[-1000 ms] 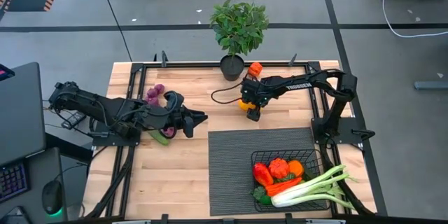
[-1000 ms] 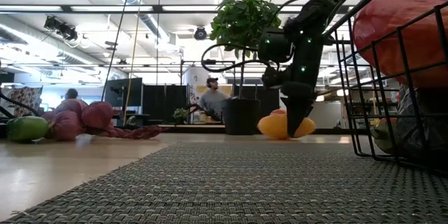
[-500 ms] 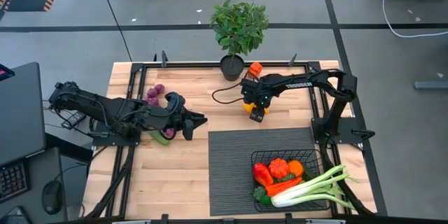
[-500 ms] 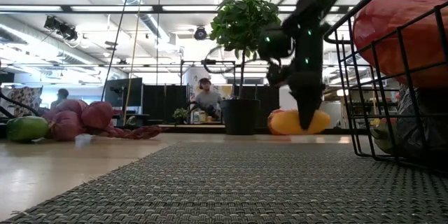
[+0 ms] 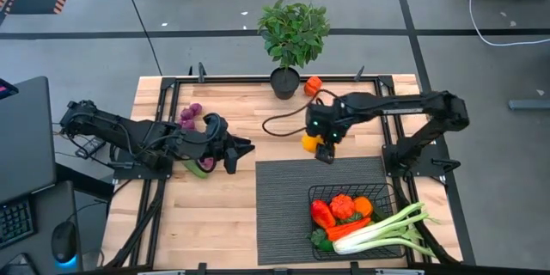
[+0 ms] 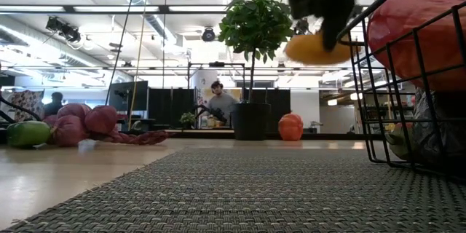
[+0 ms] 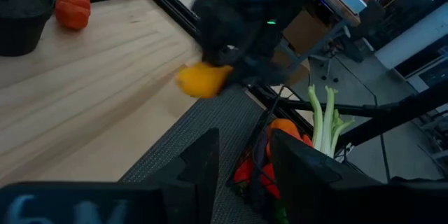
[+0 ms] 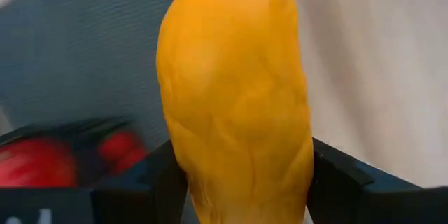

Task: Build produce basket
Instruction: Put the yellow mango into the black wire basket, then put the orange pumpkin into the black wire basket

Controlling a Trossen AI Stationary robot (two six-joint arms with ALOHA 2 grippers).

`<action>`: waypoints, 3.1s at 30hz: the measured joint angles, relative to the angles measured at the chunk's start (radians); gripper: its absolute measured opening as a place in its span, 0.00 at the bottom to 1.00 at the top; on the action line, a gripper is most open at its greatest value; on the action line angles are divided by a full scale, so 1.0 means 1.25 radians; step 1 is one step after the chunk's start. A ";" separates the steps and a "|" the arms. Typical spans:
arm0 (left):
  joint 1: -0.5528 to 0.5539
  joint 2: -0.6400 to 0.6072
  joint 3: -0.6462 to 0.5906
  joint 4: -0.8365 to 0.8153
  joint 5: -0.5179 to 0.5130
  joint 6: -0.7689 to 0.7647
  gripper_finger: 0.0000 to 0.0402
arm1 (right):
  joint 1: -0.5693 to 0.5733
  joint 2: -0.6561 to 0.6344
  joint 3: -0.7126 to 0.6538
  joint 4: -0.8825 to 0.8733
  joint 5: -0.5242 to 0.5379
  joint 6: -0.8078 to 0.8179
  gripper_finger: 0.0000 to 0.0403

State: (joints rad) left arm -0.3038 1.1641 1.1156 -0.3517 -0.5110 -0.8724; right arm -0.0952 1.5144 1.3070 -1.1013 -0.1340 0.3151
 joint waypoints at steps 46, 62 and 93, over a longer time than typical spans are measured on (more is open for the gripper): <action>-0.056 0.013 0.000 -0.046 0.078 -0.118 0.33 | 0.853 -0.114 0.001 -0.005 0.165 1.143 0.79; -0.062 0.050 0.000 -0.027 0.078 -0.179 0.33 | 0.837 -0.113 -0.039 -0.029 0.369 1.176 0.96; 0.079 0.156 -0.001 0.297 0.129 0.002 0.33 | 0.189 -0.009 -0.039 0.152 0.300 0.573 0.97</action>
State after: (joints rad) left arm -0.2049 1.3597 1.1145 0.0197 -0.3499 -0.8693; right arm 0.1407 1.5030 1.2587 -0.9108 0.2405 1.0319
